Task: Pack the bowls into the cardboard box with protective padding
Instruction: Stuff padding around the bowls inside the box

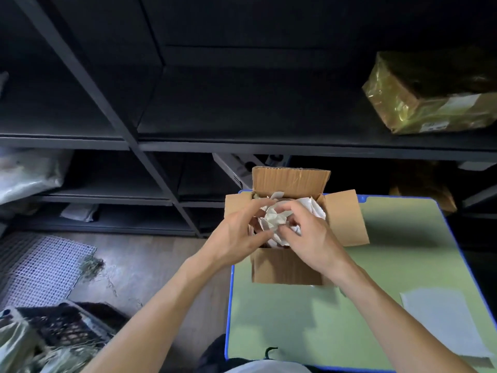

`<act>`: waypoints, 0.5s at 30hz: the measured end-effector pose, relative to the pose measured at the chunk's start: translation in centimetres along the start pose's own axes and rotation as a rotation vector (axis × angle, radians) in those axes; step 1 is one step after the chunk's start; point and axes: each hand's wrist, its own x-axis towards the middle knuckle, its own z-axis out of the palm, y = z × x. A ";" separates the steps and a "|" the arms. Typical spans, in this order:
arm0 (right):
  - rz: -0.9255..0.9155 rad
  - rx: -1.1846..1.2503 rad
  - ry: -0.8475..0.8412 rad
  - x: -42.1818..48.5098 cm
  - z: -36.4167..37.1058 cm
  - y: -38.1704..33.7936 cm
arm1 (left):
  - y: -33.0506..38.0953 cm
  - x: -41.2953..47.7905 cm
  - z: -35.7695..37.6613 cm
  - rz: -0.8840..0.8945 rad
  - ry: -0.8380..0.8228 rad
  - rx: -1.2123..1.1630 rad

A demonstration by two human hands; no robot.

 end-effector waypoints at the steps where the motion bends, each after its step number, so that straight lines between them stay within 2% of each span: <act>1: 0.004 0.026 -0.003 0.1 0.5 -0.2 | -0.1 -0.4 -0.2 -0.004 0.010 -0.017; 4: 0.022 0.062 -0.022 0.2 1.4 -0.5 | -0.5 -0.8 -0.6 -0.019 0.051 -0.012; 8: -0.004 0.058 -0.048 -0.1 1.9 -0.7 | -0.8 -0.6 -0.7 -0.126 0.106 -0.011; 12: -0.108 -0.156 -0.033 -0.7 3.0 -0.6 | -0.9 0.0 -1.1 -0.199 0.073 0.025; 15: -0.132 -0.310 0.038 -1.2 4.0 -0.4 | -1.1 0.4 -1.0 -0.223 0.010 0.073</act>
